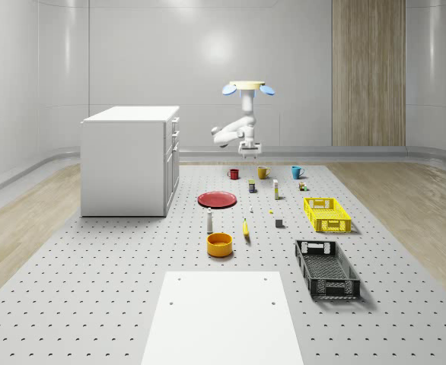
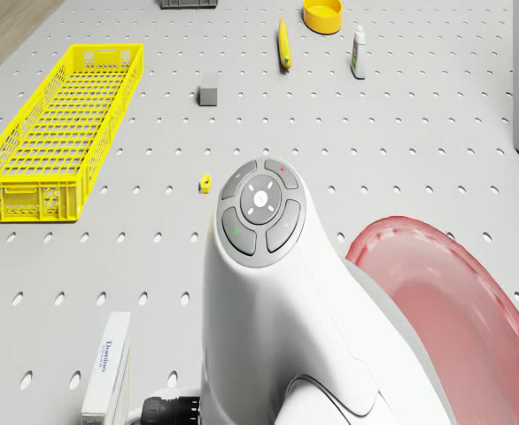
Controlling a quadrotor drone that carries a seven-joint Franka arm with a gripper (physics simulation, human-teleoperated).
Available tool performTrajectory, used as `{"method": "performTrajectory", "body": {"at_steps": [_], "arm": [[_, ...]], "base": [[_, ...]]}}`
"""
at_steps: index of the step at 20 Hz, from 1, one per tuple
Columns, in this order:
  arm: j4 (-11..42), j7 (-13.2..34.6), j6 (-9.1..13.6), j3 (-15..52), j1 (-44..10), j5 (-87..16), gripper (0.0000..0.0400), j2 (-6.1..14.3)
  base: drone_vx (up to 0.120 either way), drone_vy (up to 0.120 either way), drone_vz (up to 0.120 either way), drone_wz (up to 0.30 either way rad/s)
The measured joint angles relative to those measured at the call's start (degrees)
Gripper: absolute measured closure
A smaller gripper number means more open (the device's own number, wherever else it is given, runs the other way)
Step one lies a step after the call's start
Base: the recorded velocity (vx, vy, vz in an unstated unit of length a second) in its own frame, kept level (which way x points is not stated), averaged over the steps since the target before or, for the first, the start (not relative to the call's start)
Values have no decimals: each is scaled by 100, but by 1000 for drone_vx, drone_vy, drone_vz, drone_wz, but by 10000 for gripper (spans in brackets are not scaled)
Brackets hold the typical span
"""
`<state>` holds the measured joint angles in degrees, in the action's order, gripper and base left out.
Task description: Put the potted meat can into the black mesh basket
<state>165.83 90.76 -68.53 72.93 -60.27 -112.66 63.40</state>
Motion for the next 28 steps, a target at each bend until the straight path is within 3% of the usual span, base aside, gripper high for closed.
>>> {"method": "performTrajectory", "body": {"at_steps": [28], "arm": [[-54,263,-693,251,-285,399,0,781]], "base": [[3,1,-120,0]]}}
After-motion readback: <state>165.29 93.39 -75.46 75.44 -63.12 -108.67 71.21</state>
